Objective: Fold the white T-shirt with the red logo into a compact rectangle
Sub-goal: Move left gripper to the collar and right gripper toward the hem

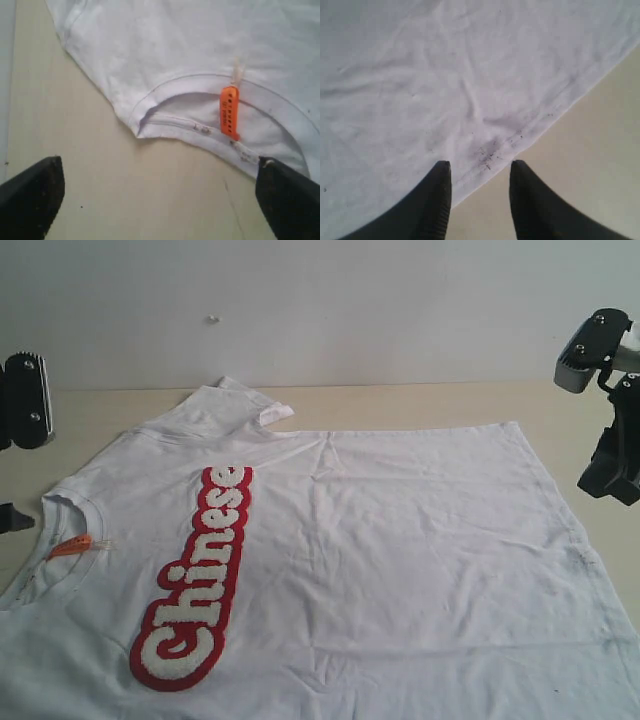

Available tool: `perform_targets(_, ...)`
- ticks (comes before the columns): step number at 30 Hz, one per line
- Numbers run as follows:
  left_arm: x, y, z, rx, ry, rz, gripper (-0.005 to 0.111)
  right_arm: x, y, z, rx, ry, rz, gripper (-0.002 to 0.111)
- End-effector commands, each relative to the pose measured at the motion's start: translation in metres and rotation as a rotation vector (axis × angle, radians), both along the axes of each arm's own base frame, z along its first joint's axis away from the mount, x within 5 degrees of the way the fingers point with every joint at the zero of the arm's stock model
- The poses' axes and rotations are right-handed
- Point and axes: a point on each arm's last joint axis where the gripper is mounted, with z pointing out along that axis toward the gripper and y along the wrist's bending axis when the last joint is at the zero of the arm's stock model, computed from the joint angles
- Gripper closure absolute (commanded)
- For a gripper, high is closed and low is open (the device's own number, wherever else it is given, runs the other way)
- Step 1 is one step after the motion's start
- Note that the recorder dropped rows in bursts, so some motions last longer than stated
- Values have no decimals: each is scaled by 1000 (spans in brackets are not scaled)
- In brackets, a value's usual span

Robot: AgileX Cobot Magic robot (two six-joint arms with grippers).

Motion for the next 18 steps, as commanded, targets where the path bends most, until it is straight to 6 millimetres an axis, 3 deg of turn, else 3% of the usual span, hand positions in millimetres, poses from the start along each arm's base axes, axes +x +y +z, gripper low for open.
perform_targets(1,-3,7,12,115,126,5,2,2,-2,3,-12,-19,4,69)
perform_targets(5,-3,7,37,134,245,-1,2,3,-2,3,-13,-26,3,69)
perform_targets(8,-3,-1,52,82,293,-100,2,3,-2,3,-11,-26,2,69)
perform_targets(9,-4,-8,51,40,302,-177,2,3,-2,3,-11,-26,2,69)
perform_targets(13,-2,-14,33,-26,406,-188,2,3,-2,3,-6,-26,-2,69)
perform_targets(18,4,-4,6,136,529,-268,2,3,0,4,16,-28,-11,69)
